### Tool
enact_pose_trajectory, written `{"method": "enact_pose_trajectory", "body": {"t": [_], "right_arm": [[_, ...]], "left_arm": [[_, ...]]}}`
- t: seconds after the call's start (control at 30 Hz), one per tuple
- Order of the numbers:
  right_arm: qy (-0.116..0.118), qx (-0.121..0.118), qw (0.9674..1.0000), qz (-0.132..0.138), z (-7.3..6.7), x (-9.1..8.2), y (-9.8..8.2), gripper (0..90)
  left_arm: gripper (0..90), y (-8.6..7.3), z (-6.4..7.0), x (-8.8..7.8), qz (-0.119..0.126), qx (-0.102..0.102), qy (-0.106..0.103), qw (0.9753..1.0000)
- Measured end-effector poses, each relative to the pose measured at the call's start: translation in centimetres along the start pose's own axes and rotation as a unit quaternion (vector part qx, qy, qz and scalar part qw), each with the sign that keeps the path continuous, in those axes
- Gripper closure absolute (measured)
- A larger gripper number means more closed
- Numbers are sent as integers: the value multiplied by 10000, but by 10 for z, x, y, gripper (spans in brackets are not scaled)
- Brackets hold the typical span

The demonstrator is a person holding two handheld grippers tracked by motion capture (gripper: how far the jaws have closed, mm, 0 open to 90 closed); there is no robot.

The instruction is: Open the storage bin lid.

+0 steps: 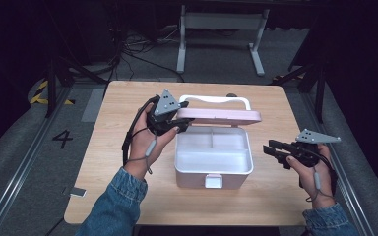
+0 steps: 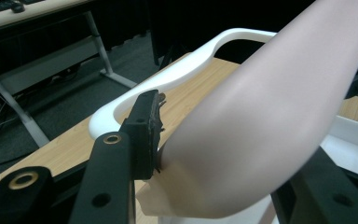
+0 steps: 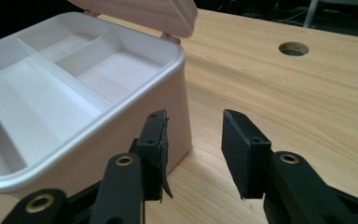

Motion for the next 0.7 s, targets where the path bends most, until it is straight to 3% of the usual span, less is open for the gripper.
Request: {"method": "enact_pose_trajectory", "body": {"t": [0.37, 0.57, 0.7], "right_arm": [[-9, 125, 9999, -55, 8, 1, -4, 620], [66, 240, 9997, -29, 8, 0, -3, 620], [147, 267, 9995, -13, 5, 0, -2, 620]], "left_arm": [[572, 5, -20, 14, -62, 5, 94, 9999], [579, 4, -32, 23, 105, -185, 123, 9997], [565, 6, -38, 30, -69, -184, 245, 9995]]}}
Point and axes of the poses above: each handheld gripper's, and its own axes: x roughly forward along the jaws, y roughly out of its top, z roughly to its right, the point moved 9 cm from there along x, roughly forward along the jaws, and after that the axes turned 15 degrees about x, right-handed, at the moved point
